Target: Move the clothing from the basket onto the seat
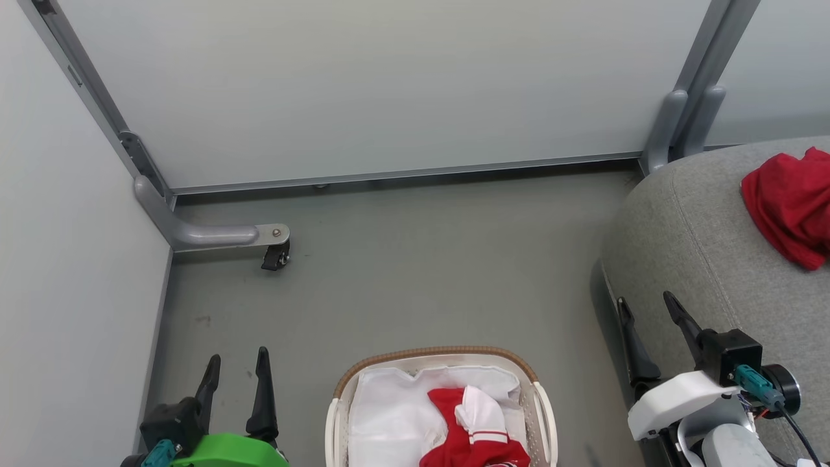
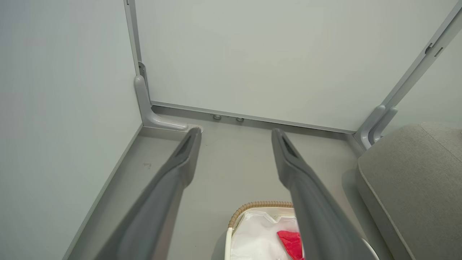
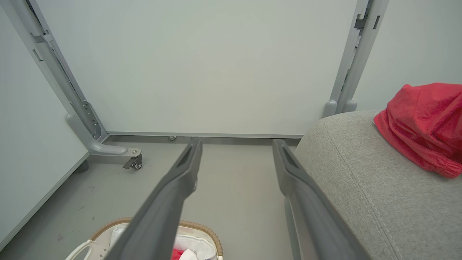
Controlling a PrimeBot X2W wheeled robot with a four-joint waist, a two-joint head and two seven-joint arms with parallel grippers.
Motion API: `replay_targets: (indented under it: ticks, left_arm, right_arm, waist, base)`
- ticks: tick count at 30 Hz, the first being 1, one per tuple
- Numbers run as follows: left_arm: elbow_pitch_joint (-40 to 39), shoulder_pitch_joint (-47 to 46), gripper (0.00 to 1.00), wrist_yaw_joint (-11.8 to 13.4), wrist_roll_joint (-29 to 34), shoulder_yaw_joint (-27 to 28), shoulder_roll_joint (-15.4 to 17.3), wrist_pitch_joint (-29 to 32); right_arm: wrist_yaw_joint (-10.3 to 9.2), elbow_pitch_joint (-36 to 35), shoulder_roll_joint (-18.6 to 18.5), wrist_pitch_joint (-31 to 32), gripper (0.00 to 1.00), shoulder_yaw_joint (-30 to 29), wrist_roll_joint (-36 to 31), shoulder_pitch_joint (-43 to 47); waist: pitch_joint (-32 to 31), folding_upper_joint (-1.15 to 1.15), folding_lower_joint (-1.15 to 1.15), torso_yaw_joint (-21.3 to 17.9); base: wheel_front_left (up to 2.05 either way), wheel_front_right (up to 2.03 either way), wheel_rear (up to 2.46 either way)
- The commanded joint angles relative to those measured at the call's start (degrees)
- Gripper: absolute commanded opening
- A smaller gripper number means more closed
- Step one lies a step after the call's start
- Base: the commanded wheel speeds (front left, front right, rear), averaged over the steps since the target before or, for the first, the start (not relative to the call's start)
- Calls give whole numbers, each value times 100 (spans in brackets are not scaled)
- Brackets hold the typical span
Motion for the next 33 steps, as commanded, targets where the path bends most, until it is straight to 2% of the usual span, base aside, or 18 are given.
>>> replay_targets:
  ticks: [1,25,33]
  left_arm:
    - [-23,48,100,1,-4,-12,8,-3]
    - [30,71,100,-59,85,-86,7,-3]
    - [156,-375,100,-140,95,-509,7,-3]
  right_arm:
    - [-7,-5,-26,-12,100,-6,43,42]
    - [-6,-15,-25,-12,100,10,6,92]
    - [-6,-174,-26,-12,100,-194,-91,-187]
  waist:
    - [0,0,0,4]
    - [-43,0,0,16]
    - [302,0,0,-110]
  base:
    - [0,0,0]
    - [0,0,0]
    - [0,0,0]
